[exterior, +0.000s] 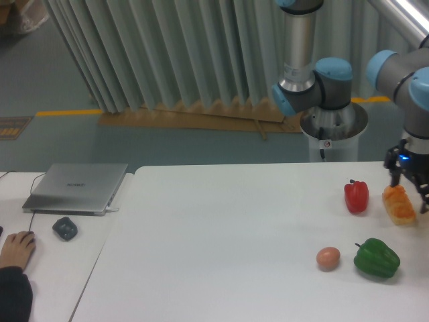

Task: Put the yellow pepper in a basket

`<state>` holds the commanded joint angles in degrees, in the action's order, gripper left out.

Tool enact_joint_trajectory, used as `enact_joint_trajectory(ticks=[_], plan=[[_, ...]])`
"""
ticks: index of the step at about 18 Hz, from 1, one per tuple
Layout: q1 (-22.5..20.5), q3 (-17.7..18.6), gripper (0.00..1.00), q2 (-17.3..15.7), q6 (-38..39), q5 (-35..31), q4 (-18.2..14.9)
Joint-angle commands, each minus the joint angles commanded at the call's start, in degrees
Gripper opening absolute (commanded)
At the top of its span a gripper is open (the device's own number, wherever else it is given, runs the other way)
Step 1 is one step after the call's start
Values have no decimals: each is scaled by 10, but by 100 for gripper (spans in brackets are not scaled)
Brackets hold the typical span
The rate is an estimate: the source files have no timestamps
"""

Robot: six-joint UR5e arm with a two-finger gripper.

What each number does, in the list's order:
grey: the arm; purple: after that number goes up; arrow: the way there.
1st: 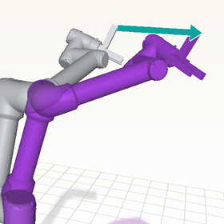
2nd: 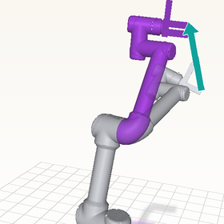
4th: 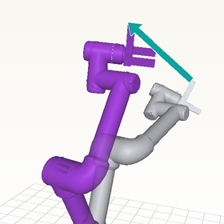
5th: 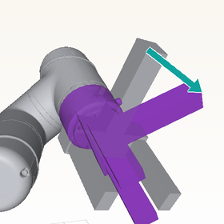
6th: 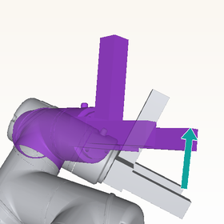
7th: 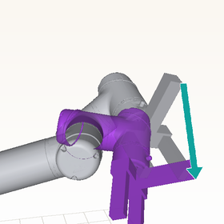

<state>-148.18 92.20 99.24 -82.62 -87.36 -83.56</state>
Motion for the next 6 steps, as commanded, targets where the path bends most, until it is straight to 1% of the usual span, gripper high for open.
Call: enact_joint_trajectory(ticks=[1,2,3,6], plan=[[1,0,100,-4,0,1,-19],[1,1,100,-18,0,3,-33],[4,2,100,-26,0,3,-41],[8,5,100,-27,7,3,-44]])
